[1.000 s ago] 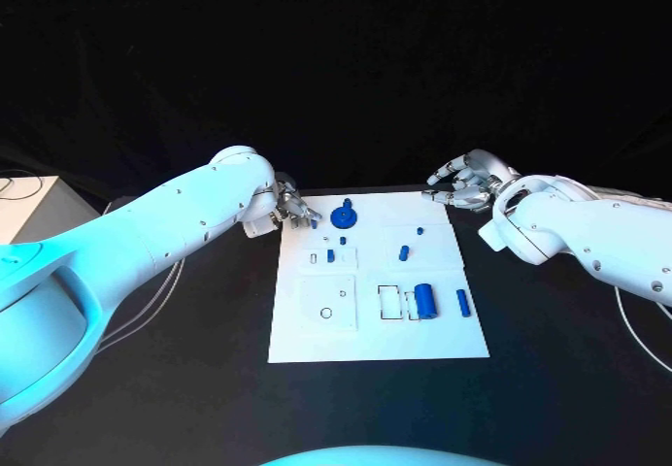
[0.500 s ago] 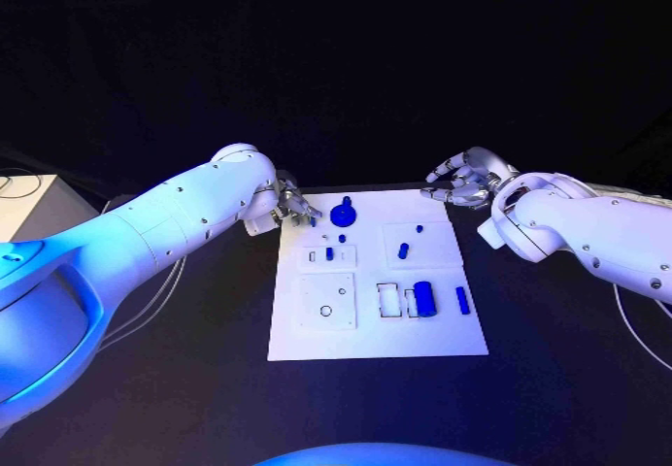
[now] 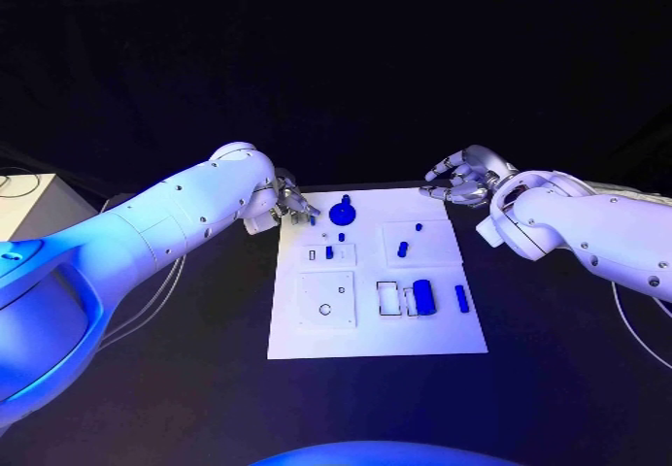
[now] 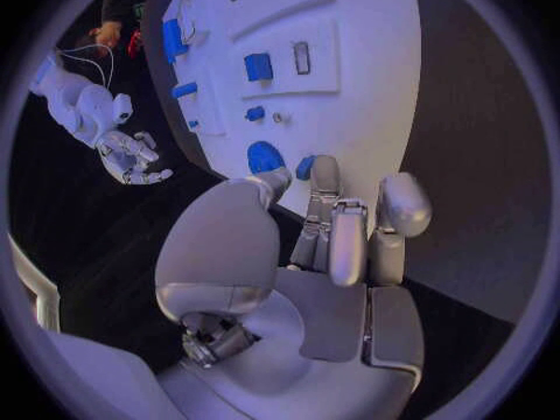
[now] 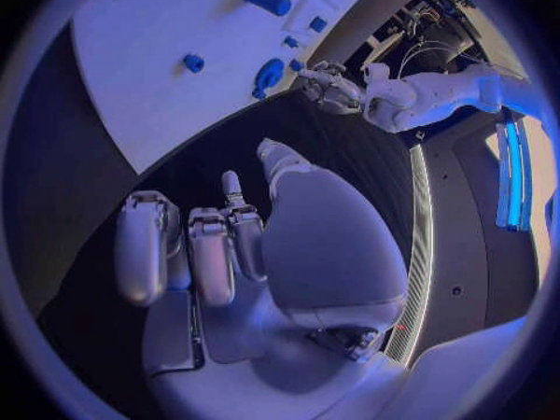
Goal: Assemble the parts on the task board
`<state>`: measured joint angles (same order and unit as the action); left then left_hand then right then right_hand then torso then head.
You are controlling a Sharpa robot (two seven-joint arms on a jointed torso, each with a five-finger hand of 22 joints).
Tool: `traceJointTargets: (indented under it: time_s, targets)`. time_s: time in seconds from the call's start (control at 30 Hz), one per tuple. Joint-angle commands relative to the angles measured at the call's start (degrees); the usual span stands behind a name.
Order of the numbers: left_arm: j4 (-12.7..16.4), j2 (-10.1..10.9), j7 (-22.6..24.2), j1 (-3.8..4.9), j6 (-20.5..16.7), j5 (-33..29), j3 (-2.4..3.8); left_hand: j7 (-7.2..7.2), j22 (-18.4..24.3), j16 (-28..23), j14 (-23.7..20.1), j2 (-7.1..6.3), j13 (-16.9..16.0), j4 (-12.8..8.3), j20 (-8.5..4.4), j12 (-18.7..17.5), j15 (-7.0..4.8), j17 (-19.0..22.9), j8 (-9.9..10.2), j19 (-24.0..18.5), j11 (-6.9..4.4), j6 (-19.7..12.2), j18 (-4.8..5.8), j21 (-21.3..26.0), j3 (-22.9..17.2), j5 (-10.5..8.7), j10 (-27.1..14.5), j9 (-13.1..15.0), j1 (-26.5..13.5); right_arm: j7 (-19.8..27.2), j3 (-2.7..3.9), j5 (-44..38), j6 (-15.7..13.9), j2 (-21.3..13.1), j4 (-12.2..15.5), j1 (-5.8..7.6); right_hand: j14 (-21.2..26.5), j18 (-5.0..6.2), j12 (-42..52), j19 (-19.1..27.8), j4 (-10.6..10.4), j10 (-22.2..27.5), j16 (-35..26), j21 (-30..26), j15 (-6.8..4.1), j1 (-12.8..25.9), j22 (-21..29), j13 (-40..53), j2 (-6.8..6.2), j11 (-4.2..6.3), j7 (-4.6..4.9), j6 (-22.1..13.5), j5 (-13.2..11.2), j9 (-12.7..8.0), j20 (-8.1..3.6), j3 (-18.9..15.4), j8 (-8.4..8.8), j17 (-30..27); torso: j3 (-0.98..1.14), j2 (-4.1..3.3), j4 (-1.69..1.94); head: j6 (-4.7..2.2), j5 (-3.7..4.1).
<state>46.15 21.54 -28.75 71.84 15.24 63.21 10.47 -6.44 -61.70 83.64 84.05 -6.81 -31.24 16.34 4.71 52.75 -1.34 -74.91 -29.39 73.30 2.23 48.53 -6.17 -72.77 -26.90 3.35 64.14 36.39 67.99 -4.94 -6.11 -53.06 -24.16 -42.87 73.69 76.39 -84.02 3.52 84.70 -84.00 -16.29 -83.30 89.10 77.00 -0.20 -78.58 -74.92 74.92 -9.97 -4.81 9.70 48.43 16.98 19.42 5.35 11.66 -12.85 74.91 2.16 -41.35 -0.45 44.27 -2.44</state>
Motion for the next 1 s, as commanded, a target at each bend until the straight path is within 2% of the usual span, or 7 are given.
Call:
traceJointTargets:
  time_s: [0.03,0.23,0.73,1.0]
  targets:
    - [-0.03,-0.23,0.23,0.06,-0.7,-0.51,0.01,0.37,-0.14,0.37,1.85,0.08,0.09,-0.18,-0.1,0.36,-0.47,-3.53,-0.66,0.35,-0.58,-0.06,0.09,-0.3,-1.29,-0.01,0.02,0.37,0.85,0.56,0.03,-0.17,0.19,0.02,0.1,0.0,-5.31,-0.34,0.29,-2.43,-0.02,-0.23,-0.38,-0.31,0.31,0.58,-3.78,9.29,-0.18,0.03,-0.02,-0.26,0.35,-0.09,0.18,0.23,-0.31,12.34,-0.01,0.01,-0.07,0.04,0.09]
    - [-0.24,-0.33,0.24,0.06,-1.25,-0.65,0.01,0.46,-0.4,0.51,1.91,0.22,0.2,-0.62,-0.2,0.35,-0.56,-3.71,-1.26,0.43,-0.67,-0.44,0.14,-0.45,-3.52,-0.04,0.02,0.99,2.01,0.53,0.03,-0.17,0.36,0.01,0.16,0.0,-5.32,-0.35,0.39,-2.45,-0.02,-0.36,-0.36,-0.27,0.3,0.63,-3.82,9.4,-0.17,0.03,-0.02,-0.27,0.51,-0.1,0.17,0.35,-0.33,12.4,0.0,-0.01,-0.04,0.1,0.14]
    - [-0.83,-0.69,0.19,0.05,0.33,-1.15,-0.21,0.43,-0.69,0.59,1.95,-0.33,0.2,-0.75,-0.21,0.41,-0.56,-3.81,-1.46,0.56,-0.66,-0.56,0.21,-0.63,-3.84,-0.12,0.07,1.19,2.15,0.48,0.03,-0.18,0.49,-0.03,0.26,0.02,-5.32,-0.35,0.39,-2.45,-0.02,-0.36,-0.36,-0.27,0.3,0.63,-3.82,9.4,-0.17,0.03,-0.02,-0.27,0.51,-0.1,0.17,0.35,-0.33,12.4,-0.02,0.02,0.0,0.32,0.19]
    - [-1.16,-0.83,0.07,0.05,1.27,-1.42,-0.56,0.43,-0.93,0.75,2.05,-0.8,0.17,-0.72,-0.21,0.54,-0.56,-4.08,-1.62,0.68,-0.66,-0.51,0.25,-0.77,-3.92,-0.18,0.22,1.33,2.07,0.46,0.04,-0.18,0.51,-0.06,0.41,0.02,-5.32,-0.35,0.39,-2.45,-0.02,-0.36,-0.36,-0.27,0.3,0.63,-3.82,9.4,-0.17,0.03,-0.02,-0.27,0.51,-0.1,0.17,0.35,-0.33,12.4,0.0,-0.02,-0.04,0.41,0.18]
